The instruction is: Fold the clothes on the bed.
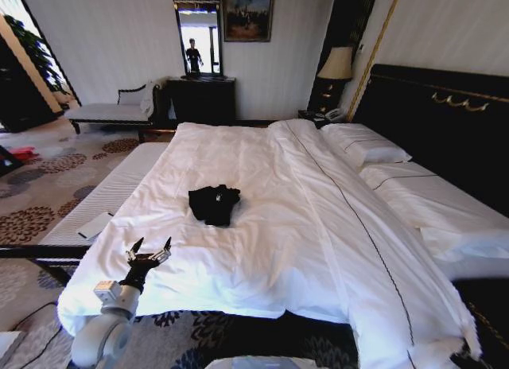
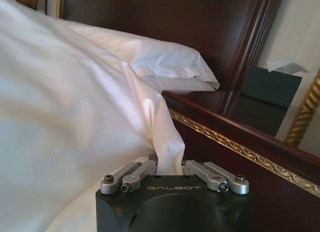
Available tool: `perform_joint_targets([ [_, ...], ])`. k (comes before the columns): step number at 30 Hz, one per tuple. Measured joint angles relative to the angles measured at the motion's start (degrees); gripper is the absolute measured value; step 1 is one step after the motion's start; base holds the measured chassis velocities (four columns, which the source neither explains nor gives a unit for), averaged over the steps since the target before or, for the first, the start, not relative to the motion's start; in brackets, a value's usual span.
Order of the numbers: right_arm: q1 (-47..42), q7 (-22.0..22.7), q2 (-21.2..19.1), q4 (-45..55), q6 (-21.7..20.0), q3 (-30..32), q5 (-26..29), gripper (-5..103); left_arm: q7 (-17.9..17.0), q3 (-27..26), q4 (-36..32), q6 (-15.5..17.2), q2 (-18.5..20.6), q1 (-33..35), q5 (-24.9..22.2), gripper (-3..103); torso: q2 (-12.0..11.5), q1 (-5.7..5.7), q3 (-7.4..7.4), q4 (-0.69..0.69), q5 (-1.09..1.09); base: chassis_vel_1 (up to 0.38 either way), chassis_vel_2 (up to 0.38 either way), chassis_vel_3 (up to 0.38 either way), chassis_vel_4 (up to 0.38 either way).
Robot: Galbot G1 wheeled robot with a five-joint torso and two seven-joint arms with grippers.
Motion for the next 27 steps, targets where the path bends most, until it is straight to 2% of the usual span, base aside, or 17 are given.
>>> perform_joint_targets([
  [2, -0.6, 0.0, 1.1, 2.3, -0.4, 0.2, 0.1, 23, -0.1, 0.0, -0.1, 0.0, 0.0, 0.0, 0.1, 100, 0.0, 0.00, 0.00, 0.03, 0.00, 0.000, 0.000, 0.000, 0.000],
  [5, -0.7, 0.1, 1.3, 2.6, -0.4, 0.2, 0.1, 28, -0.1, 0.0, -0.2, 0.0, 0.0, 0.1, 0.0, 100, 0.0, -0.01, 0.00, 0.07, 0.00, 0.000, 0.000, 0.000, 0.000],
  [8, -1.2, 0.3, 1.2, 2.6, -0.2, 0.8, 0.1, 45, -0.1, -0.1, -0.4, 0.0, -0.1, 0.3, 0.0, 100, 0.0, 0.00, 0.00, 0.09, 0.01, 0.000, 0.000, 0.000, 0.000],
  [10, -1.3, 0.3, 1.2, 2.6, 0.0, 1.1, 0.2, 45, -0.1, -0.2, -0.5, 0.0, -0.1, 0.4, 0.0, 100, 0.0, -0.01, 0.00, 0.08, 0.00, 0.000, 0.000, 0.000, 0.000],
  [11, -1.8, 0.3, 1.1, 2.6, 0.3, 1.5, 0.3, 56, -0.1, -0.2, -0.5, 0.0, -0.1, 0.5, 0.0, 100, 0.0, 0.00, 0.00, 0.08, 0.01, 0.000, 0.000, 0.000, 0.000],
  [13, -2.2, 0.3, 1.1, 2.7, 0.5, 1.9, 0.5, 56, -0.1, -0.3, -0.5, 0.0, -0.1, 0.6, 0.0, 100, 0.0, -0.01, 0.00, 0.08, 0.01, 0.000, 0.000, 0.000, 0.000],
  [16, -4.1, 0.3, 1.7, 4.9, 1.6, 3.1, 0.4, 73, -0.1, -0.5, -0.5, -0.1, -0.1, 0.4, -0.1, 100, 0.0, -0.01, 0.00, 0.08, 0.01, 0.000, 0.000, 0.000, 0.000],
  [19, -5.4, 0.1, 2.2, 7.3, 2.4, 3.7, 0.1, 78, -0.1, -0.5, -0.6, -0.1, -0.1, 0.2, -0.3, 100, 0.0, 0.00, 0.00, 0.06, 0.01, 0.000, 0.000, 0.000, 0.000],
  [20, -6.2, -0.2, 2.5, 9.5, 2.7, 4.2, 0.1, 89, 0.0, -0.6, -0.6, -0.2, -0.1, 0.2, -0.4, 100, 0.0, 0.00, 0.00, 0.06, 0.01, 0.000, 0.000, 0.000, 0.000],
  [21, -6.6, -0.5, 2.7, 11.3, 2.9, 4.5, 0.1, 89, 0.0, -0.6, -0.6, -0.2, -0.1, 0.2, -0.4, 100, 0.0, -0.01, 0.00, 0.06, 0.01, 0.000, 0.000, 0.000, 0.000],
  [24, -7.2, -1.4, 2.7, 15.0, 3.8, 5.1, 0.7, 97, 0.0, -0.6, -0.6, -0.2, 0.0, 0.2, -0.4, 100, 0.0, -0.01, 0.00, 0.08, 0.01, 0.000, 0.000, 0.000, 0.000],
  [27, -8.3, -3.9, 2.2, 23.0, 4.6, 5.4, 1.8, 100, 0.0, -0.6, -0.9, -0.2, 0.1, 0.4, -0.4, 100, 0.0, 0.00, 0.00, 0.08, -0.01, 0.000, 0.000, 0.000, 0.000],
])
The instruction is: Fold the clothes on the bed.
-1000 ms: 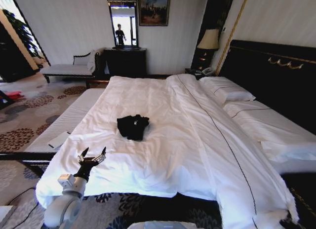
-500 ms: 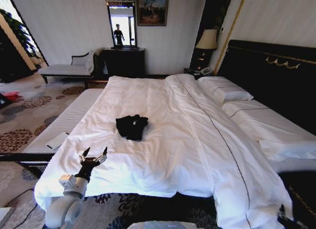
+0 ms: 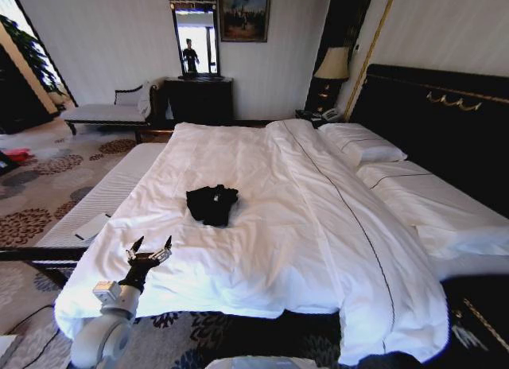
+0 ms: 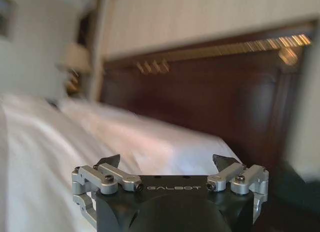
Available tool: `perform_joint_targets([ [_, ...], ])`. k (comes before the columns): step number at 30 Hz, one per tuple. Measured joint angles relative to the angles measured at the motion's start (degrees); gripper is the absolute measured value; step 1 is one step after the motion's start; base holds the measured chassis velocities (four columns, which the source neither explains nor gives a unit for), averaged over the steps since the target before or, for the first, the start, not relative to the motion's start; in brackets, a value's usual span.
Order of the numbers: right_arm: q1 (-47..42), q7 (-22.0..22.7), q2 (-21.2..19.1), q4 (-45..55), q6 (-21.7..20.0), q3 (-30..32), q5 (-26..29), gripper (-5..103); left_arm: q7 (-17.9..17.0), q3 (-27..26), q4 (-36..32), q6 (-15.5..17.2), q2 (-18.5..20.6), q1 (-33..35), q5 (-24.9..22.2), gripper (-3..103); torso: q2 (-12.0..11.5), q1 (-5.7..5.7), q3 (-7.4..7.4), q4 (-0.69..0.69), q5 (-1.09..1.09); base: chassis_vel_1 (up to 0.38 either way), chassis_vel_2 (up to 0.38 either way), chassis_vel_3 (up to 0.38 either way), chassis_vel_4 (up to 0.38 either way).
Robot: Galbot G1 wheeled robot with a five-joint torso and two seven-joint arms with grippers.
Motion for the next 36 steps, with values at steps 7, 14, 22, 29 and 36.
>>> perform_joint_targets([
  [7, 0.2, -0.5, -0.7, 11.6, -2.8, -0.3, -0.6, 100, 0.1, -0.1, -0.3, 0.1, 0.1, 0.1, -0.1, 100, 0.0, 0.00, 0.00, 0.00, 0.01, 0.000, 0.000, 0.000, 0.000],
  [14, 3.1, 1.5, -1.5, 19.1, -9.3, -4.8, -3.8, 100, 0.2, 0.4, -0.7, 0.2, -0.2, -0.2, 0.1, 100, 0.0, 0.00, 0.00, 0.00, 0.00, 0.000, 0.000, 0.000, 0.000],
  [22, 4.9, 1.9, 0.0, 18.3, -9.7, -9.1, -6.0, 100, 0.2, -0.1, -1.1, 0.3, 0.2, 0.2, 0.0, 100, 0.0, 0.01, 0.00, -0.01, 0.02, 0.000, 0.000, 0.000, 0.000],
  [29, 5.2, 1.9, -0.2, 17.7, -9.6, -9.6, -6.2, 100, 0.1, 0.0, -1.3, 0.4, -0.1, 0.1, 0.0, 100, 0.0, 0.01, 0.00, -0.01, 0.02, 0.026, 0.027, -0.025, -0.028],
  [36, 5.2, 1.5, 0.2, 17.3, -8.8, -10.4, -7.3, 100, 0.0, 0.0, -1.2, 0.4, -0.2, 0.3, 0.1, 100, 0.0, 0.01, 0.00, 0.01, 0.01, 0.176, 0.166, -0.172, -0.169],
])
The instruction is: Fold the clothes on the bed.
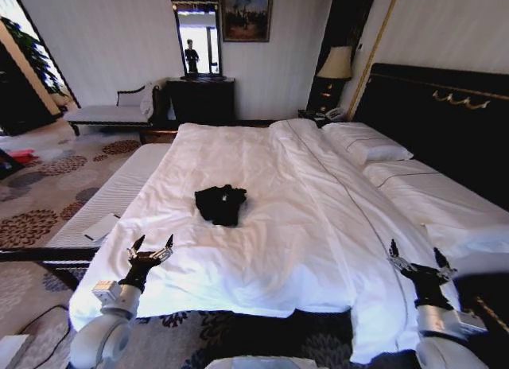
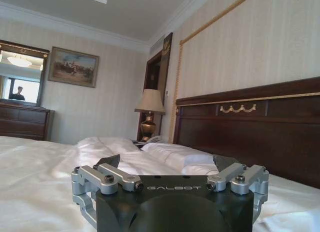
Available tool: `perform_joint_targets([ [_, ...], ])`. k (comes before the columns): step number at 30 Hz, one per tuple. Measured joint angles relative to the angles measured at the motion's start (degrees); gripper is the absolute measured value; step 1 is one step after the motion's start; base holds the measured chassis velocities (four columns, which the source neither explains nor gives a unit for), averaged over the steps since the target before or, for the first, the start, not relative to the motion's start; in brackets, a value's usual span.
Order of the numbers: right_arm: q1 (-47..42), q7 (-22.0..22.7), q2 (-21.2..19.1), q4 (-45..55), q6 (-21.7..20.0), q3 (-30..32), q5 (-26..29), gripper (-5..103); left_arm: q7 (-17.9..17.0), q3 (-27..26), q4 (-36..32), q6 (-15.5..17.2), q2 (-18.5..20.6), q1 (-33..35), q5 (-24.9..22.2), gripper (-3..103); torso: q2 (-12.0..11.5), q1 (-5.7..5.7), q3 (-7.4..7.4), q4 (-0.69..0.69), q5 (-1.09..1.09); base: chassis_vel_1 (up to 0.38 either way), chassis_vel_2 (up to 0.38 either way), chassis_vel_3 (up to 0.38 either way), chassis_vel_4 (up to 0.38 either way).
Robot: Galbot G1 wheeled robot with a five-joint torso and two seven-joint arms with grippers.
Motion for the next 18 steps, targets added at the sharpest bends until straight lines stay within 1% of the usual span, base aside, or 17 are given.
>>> perform_joint_targets([
  [3, 0.1, -0.2, 0.9, -0.1, 0.4, -0.9, -0.4, 100, -0.1, 0.1, -0.1, 0.1, 0.1, -0.1, 0.0, 100, 0.0, 0.00, -0.01, -0.02, -0.02, 0.223, 0.225, -0.245, -0.234],
  [8, -0.1, -0.9, 1.4, -0.3, 1.0, -1.8, -1.4, 100, -0.3, 0.1, -0.1, 0.2, 0.1, -0.2, 0.0, 100, 0.0, 0.00, -0.01, -0.01, -0.05, 0.129, 0.140, -0.104, -0.109],
  [11, -0.2, -1.1, 1.4, -0.4, 1.2, -2.1, -1.6, 100, -0.3, 0.1, 0.0, 0.2, 0.0, -0.1, 0.0, 100, 0.0, -0.01, -0.01, 0.00, -0.01, 0.000, 0.000, 0.000, 0.000],
  [12, -0.3, -1.2, 1.5, -0.5, 1.3, -2.2, -1.8, 100, -0.3, 0.2, 0.0, 0.3, 0.0, 0.0, 0.0, 100, 0.0, -0.02, 0.00, 0.00, 0.05, -0.075, 0.013, 0.048, -0.004],
  [13, -0.3, -1.3, 1.6, -0.6, 1.3, -2.4, -2.0, 100, -0.3, 0.2, -0.1, 0.3, 0.0, 0.0, -0.1, 100, 0.0, -0.02, 0.00, -0.02, 0.07, -0.075, 0.007, 0.074, -0.004],
  [18, 0.0, -1.4, 1.7, -1.7, 1.6, -2.7, -2.9, 100, -0.7, 0.4, -0.7, 0.8, 0.0, -0.5, -0.2, 100, 0.0, -0.02, 0.00, -0.03, 0.02, -0.153, 0.034, 0.130, -0.054],
])
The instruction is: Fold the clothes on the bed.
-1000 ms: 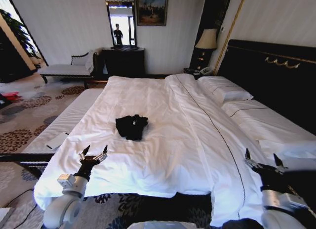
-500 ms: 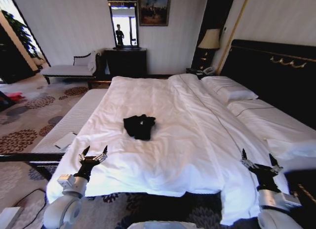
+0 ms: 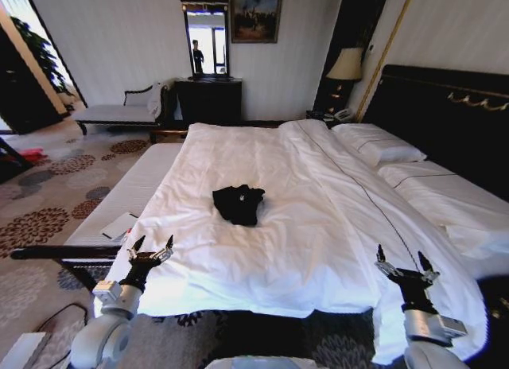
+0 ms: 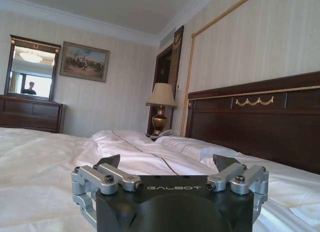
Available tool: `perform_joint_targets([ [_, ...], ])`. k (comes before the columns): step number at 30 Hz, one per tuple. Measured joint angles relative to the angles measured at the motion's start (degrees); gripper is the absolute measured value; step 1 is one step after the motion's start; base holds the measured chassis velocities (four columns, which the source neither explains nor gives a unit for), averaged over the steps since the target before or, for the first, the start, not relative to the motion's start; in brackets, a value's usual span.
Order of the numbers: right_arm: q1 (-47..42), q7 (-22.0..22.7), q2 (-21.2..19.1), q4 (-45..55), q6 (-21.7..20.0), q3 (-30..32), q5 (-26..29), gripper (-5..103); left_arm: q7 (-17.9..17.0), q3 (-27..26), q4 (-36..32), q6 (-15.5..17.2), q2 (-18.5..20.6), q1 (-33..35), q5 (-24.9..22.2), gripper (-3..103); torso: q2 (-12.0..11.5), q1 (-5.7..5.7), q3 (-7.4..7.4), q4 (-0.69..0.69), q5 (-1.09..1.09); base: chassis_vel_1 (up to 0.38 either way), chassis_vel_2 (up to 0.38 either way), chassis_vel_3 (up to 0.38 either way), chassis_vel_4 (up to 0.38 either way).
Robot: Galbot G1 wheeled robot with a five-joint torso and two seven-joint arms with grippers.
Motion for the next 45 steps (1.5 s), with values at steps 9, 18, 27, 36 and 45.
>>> perform_joint_targets([
  [9, 0.3, 0.3, -0.3, -0.7, 0.2, 0.3, 0.1, 100, -0.2, 0.2, 0.6, 0.1, -0.1, 0.1, 0.3, 100, 0.0, 0.05, 0.01, 0.02, -0.03, -0.117, 0.165, 0.120, -0.139],
  [18, 0.8, 0.0, -0.1, -1.7, 1.3, 0.3, 0.4, 100, -0.2, -0.1, -0.1, 0.0, -0.1, 0.7, 0.5, 100, 0.0, -0.03, -0.02, 0.00, 0.00, -0.011, 0.019, 0.012, -0.015],
  [27, 0.4, -0.2, -0.2, -1.8, 1.3, 0.3, -0.6, 100, -0.2, 0.0, -0.1, 0.1, 0.0, 0.5, 0.5, 100, 0.0, 0.02, 0.00, 0.01, -0.02, 0.000, 0.000, 0.000, 0.000],
  [36, 0.6, -0.6, -0.1, -1.7, 2.3, 0.0, -1.2, 100, -0.2, 0.0, 0.0, 0.1, 0.1, 0.5, 0.5, 100, 0.0, 0.01, 0.00, 0.01, -0.02, 0.000, 0.000, 0.000, 0.000],
  [45, 0.8, -0.2, -0.2, -1.3, 1.0, -0.2, -1.5, 100, -0.1, -0.1, 0.0, 0.1, 0.4, 0.5, 0.2, 100, 0.0, 0.01, 0.00, 0.02, -0.01, 0.000, 0.000, 0.000, 0.000],
])
